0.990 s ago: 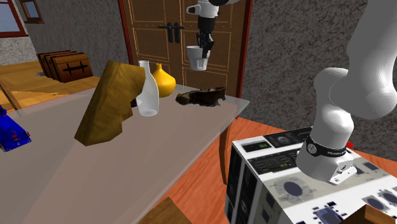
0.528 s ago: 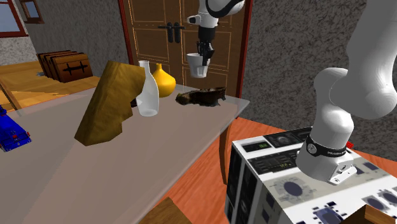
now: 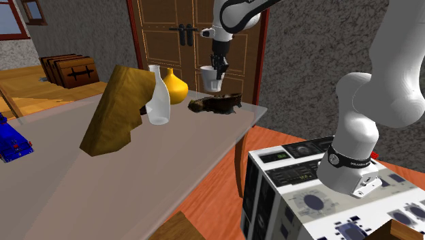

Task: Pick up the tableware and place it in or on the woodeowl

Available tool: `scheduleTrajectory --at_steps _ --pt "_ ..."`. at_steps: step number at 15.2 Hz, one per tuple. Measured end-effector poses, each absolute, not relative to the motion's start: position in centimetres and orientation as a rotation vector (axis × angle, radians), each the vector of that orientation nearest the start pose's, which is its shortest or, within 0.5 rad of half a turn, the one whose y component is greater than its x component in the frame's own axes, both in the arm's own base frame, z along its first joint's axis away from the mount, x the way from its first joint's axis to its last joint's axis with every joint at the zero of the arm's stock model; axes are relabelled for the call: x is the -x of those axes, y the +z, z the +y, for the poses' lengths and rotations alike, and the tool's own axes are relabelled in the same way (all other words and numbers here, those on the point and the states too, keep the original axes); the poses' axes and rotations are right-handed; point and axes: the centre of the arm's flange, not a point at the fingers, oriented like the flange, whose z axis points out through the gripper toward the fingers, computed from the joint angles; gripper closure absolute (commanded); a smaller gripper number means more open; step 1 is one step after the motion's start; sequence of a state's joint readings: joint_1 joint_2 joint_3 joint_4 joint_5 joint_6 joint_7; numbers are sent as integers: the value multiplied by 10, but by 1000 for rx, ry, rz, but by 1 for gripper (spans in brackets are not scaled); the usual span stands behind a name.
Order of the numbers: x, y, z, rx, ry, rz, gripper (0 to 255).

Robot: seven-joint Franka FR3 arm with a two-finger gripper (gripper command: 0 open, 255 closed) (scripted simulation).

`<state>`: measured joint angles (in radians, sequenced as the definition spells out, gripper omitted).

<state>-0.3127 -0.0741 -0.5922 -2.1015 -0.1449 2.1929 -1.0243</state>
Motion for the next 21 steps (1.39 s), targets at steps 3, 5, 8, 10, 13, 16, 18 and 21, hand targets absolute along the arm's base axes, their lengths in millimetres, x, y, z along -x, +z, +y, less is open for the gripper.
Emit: scheduleTrajectory --at_steps 3,5,8,10,13,16,18,21 --pt "-330 453 -436 3300 -33 -319 255" --pt "-330 452 -436 3300 -33 -319 255" --pt "-330 452 -436 3300 -34 -319 0" --pt "-330 453 -436 3301 -34 -319 0" --pt "-330 453 -436 3301 -34 -319 0" --pt "-328 471 -433 3302 -36 -320 0" --pt "-328 490 -428 3301 -36 -320 0" --pt "-328 501 -427 3301 -35 -319 0"
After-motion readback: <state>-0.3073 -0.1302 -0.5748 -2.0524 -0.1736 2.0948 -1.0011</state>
